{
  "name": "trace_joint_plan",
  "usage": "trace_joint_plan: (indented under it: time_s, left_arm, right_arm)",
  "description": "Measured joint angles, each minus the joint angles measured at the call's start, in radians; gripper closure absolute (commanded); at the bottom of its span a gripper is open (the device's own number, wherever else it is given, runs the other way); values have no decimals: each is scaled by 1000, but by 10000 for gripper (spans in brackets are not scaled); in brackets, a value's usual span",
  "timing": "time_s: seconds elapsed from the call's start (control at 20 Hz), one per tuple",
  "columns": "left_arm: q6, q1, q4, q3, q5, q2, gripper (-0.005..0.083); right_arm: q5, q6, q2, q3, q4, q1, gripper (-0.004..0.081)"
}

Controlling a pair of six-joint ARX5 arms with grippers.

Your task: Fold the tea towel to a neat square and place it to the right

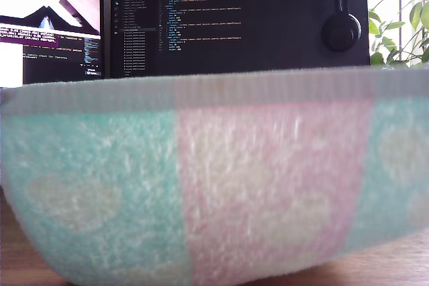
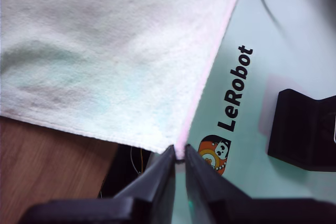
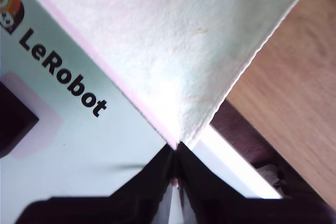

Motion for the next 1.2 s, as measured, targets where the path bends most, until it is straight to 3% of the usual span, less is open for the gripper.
trace_joint_plan:
  time_s: [0.45,0.85,1.2]
  left_arm:
    - [-2,0,11,0,27,8,795]
    - [-3,1,16,0,49,120,795]
    - [-30,-64,-18,0,145,117,795]
  right_arm:
    - [-10,11,0,-48,45,30,782]
    - [-7,-23,0,-48,40,30,782]
    - [-121,-23,-1,-53,-13,30,782]
